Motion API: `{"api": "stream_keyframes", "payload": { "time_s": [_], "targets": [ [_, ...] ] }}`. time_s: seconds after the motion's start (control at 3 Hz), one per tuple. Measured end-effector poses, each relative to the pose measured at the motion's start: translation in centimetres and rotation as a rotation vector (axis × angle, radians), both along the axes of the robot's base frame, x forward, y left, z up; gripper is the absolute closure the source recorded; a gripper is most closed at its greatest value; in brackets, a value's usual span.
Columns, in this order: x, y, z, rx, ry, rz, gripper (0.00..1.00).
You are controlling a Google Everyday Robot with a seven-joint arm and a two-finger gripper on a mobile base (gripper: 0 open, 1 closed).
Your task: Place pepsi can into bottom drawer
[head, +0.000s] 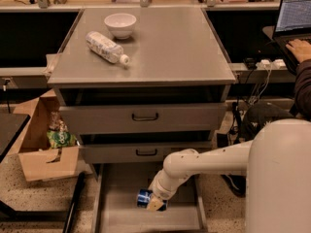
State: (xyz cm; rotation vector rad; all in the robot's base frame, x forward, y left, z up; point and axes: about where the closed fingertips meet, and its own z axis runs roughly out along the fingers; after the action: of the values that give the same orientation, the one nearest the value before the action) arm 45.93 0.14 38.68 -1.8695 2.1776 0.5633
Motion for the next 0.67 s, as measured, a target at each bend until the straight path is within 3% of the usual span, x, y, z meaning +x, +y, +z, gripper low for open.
{"api": "stream_keyframes", "payload": {
  "time_s": [0.33,0.67],
  "targets": [
    [0.2,0.3,-0.3,0.003,-0.005,0.005,1.00],
    [2.2,3.8,-3.1,0.029,-0.066,0.063,1.00]
  ]
}}
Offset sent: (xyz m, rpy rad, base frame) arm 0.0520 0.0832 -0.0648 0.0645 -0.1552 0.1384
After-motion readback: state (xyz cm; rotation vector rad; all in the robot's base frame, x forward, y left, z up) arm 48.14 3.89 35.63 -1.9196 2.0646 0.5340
